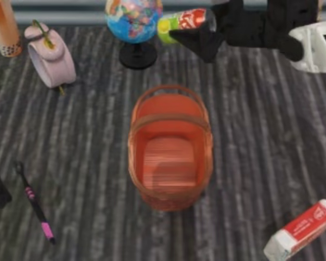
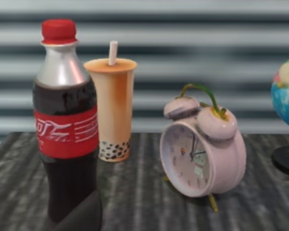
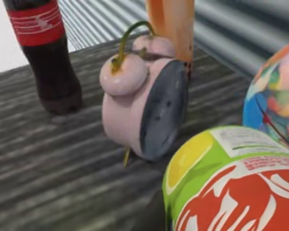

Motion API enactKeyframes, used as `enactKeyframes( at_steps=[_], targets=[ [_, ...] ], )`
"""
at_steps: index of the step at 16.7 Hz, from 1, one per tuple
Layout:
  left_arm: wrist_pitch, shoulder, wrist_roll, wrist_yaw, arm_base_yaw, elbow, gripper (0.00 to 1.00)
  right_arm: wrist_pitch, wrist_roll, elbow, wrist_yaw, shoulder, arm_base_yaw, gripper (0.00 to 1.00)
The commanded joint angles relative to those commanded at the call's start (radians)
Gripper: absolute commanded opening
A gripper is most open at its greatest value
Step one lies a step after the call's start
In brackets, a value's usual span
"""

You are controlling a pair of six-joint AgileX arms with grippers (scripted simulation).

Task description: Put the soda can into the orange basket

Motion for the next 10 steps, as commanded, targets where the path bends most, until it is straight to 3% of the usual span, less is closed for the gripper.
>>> enactKeyframes(
  at_steps=[3, 5, 8, 10],
  targets=[
    [0.000, 0.000, 0.000, 0.000, 0.000, 0.000, 1.00, 0.262, 0.074, -0.145, -0.135, -0.079, 0.018, 0.00],
    [0.000, 0.000, 0.000, 0.000, 0.000, 0.000, 1.00, 0.388, 0.115, -0.224, -0.206, -0.120, 0.028, 0.00],
    [0.000, 0.000, 0.000, 0.000, 0.000, 0.000, 1.00, 0.496, 0.154, -0.300, -0.272, -0.160, 0.036, 0.00],
    [0.000, 0.000, 0.000, 0.000, 0.000, 0.000, 1.00, 0.516, 0.162, -0.315, -0.285, -0.168, 0.038, 0.00]
  ],
)
